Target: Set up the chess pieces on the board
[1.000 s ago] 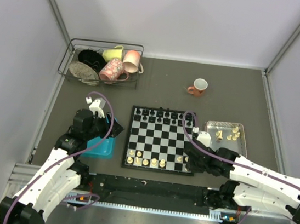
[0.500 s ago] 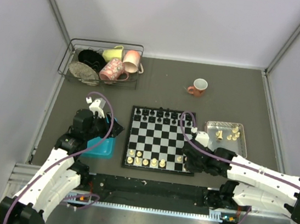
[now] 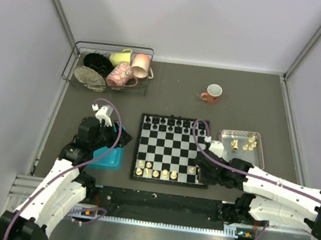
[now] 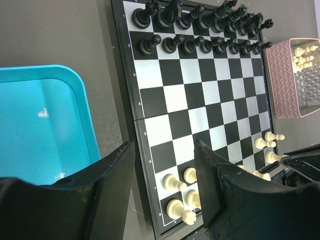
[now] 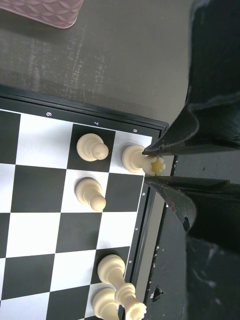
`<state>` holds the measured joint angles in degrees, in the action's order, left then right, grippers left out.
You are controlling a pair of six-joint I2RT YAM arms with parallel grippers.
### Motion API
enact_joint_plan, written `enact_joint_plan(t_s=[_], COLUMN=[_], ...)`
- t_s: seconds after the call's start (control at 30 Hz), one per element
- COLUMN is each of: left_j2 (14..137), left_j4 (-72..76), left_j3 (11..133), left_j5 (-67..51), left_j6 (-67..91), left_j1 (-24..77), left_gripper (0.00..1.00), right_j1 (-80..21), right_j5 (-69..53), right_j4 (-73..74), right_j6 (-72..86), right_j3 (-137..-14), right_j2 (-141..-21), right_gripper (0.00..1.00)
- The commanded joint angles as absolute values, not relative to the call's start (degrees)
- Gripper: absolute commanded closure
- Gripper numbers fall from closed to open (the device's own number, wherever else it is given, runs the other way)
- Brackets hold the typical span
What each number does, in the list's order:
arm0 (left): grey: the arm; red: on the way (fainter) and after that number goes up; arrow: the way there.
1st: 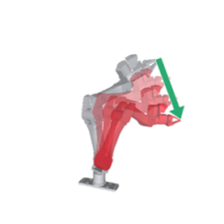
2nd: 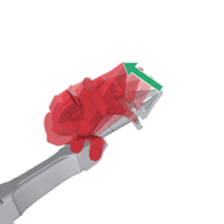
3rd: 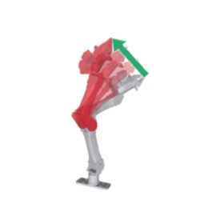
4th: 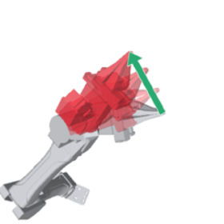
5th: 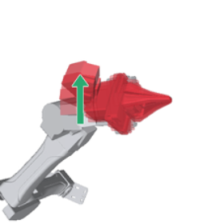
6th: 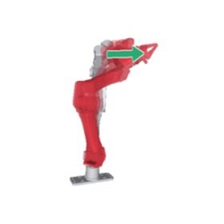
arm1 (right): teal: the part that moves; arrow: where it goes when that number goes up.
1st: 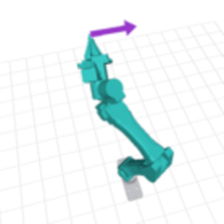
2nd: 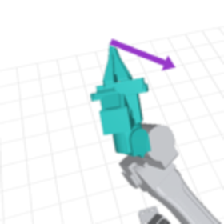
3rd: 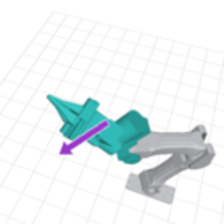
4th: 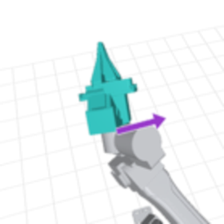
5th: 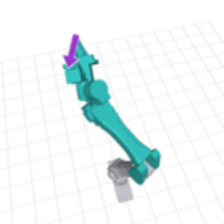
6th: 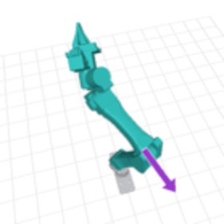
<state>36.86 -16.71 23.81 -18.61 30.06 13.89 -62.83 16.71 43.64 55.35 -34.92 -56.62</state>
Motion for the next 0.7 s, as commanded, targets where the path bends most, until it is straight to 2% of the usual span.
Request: enact_joint_plan(t_s=[0.0, 0.13, 0.23, 0.33, 0.43, 0.67], left_j2=[35.9, 35.9, 35.9, 35.9, 35.9, 35.9], left_j4=[-14.4, -14.5, -14.4, -14.4, -14.5, -14.5], left_j3=[23.6, 23.6, 23.6, 23.6, 23.6, 23.7], left_j5=[-19.1, -19.1, -19.0, -19.0, -18.9, -19.0], left_j6=[29.5, 29.5, 29.5, 29.5, 29.6, 29.6], left_j1=[13.6, 13.6, 13.6, 13.6, 13.6, 13.6], left_gripper=[0.44, 0.44, 0.44, 0.44, 0.44, 0.44], right_j1=[-63.4, -63.4, -63.4, -63.4, -63.4, -61.9], right_j5=[18.8, 18.7, 18.6, 18.4, 18.3, 18.2], right_j4=[42.6, 42.7, 42.5, 42.5, 42.5, 43.5], right_j6=[56.1, 56.1, 56.1, 55.8, 55.6, 53.6], right_j3=[-34.2, -34.3, -34.4, -34.6, -35.0, -38.6], right_j2=[-56.1, -56.1, -55.6, -54.9, -53.9, -51.1], right_gripper=[0.8, 0.79, 0.66, 0.59, 0.55, 0.53])
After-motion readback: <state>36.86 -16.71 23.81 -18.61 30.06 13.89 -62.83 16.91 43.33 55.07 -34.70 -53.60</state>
